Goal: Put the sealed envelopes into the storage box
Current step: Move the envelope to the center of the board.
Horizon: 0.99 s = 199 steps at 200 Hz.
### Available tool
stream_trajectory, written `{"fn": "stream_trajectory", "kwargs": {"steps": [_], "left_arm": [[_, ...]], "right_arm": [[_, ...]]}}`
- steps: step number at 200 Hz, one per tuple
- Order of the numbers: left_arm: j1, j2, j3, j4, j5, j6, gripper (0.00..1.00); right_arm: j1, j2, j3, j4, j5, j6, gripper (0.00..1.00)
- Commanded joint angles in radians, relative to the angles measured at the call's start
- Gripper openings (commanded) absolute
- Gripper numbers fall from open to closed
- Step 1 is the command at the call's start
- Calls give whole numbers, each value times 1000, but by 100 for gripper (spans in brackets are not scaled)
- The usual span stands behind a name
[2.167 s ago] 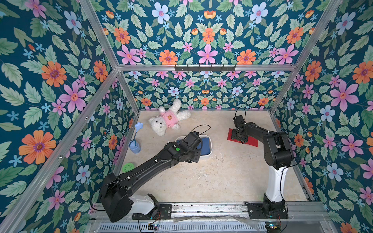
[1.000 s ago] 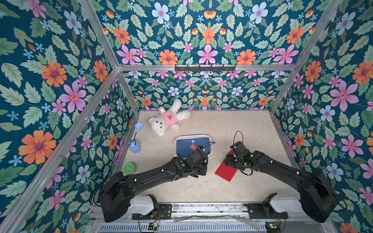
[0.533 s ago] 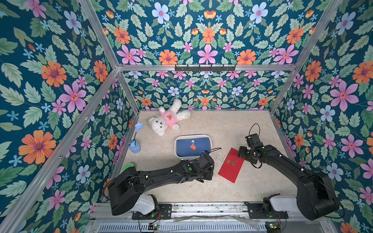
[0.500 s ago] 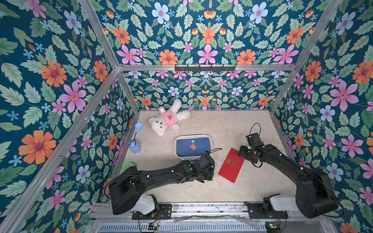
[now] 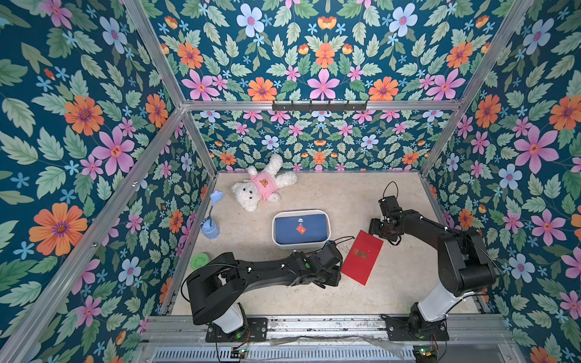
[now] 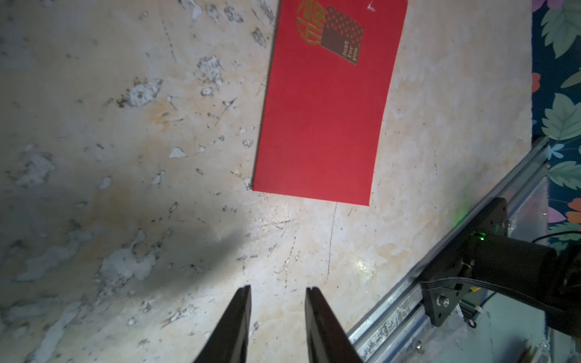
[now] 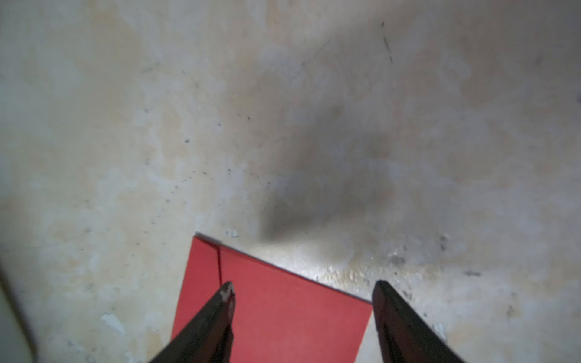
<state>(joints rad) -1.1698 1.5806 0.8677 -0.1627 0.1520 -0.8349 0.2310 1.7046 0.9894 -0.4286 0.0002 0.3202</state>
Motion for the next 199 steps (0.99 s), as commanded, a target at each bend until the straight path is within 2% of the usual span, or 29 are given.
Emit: {"fn": "stream_trajectory", "kwargs": {"steps": [1, 40, 77, 125, 164, 199], "left_arm": [[-4, 5, 0, 28, 11, -7, 35], [-2, 22, -4, 39, 21, -10, 35], [3, 6, -22, 36, -19, -24, 36], [24, -30, -41, 11, -50, -28, 37], [53, -74, -81, -16, -92, -52, 39], [56, -62, -115, 33, -69, -55, 38]], "right_arm": [[1, 8, -10, -10, -4, -29, 72], [9, -40, -114, -7, -97, 25, 67], [56, -216, -285, 7, -157, 161, 58], [237, -443, -423, -3, -231, 349, 56], [258, -512, -377, -76, -170, 337, 55], [306, -441, -296, -85, -162, 273, 41]]}}
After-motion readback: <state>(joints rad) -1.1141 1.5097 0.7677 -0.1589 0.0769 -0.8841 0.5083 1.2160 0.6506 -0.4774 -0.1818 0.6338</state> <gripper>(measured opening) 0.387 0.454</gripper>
